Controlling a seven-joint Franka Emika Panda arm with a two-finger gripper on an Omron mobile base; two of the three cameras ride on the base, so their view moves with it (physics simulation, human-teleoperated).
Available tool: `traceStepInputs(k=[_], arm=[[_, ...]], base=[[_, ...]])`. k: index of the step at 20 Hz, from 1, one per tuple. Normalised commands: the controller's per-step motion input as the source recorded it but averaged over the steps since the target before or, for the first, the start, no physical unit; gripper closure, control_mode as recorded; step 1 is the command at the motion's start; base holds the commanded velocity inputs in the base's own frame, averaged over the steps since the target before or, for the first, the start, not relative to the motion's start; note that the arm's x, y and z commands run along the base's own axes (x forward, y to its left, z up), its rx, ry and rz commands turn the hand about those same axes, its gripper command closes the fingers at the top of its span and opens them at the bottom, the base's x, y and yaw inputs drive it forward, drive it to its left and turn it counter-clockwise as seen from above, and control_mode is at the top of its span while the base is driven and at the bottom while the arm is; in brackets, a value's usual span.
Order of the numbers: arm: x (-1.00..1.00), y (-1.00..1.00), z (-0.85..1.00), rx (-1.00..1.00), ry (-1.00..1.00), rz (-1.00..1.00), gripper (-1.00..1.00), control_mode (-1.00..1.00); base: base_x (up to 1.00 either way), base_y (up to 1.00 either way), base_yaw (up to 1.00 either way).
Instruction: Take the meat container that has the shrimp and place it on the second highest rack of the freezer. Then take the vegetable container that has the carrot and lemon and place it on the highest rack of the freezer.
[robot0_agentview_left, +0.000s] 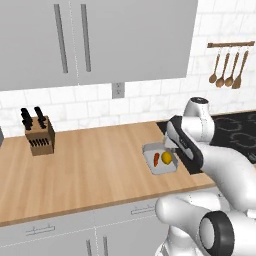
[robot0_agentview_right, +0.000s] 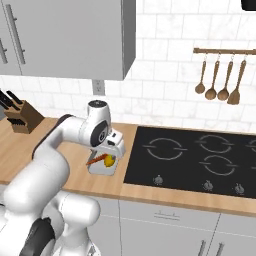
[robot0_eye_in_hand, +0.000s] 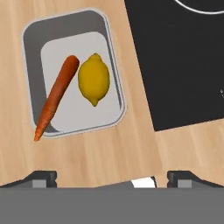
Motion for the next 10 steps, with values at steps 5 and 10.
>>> traceStepInputs(k=[5,10], arm=[[0.25,-0.29,-0.46,0.00,0.11,0.00,-1.00,-1.00],[0.45,-0.01,-0.26,0.00,0.08,0.00,-1.00,-1.00]], base=[[0.00,0.00,0.00],[0.00,0.00,0.00]])
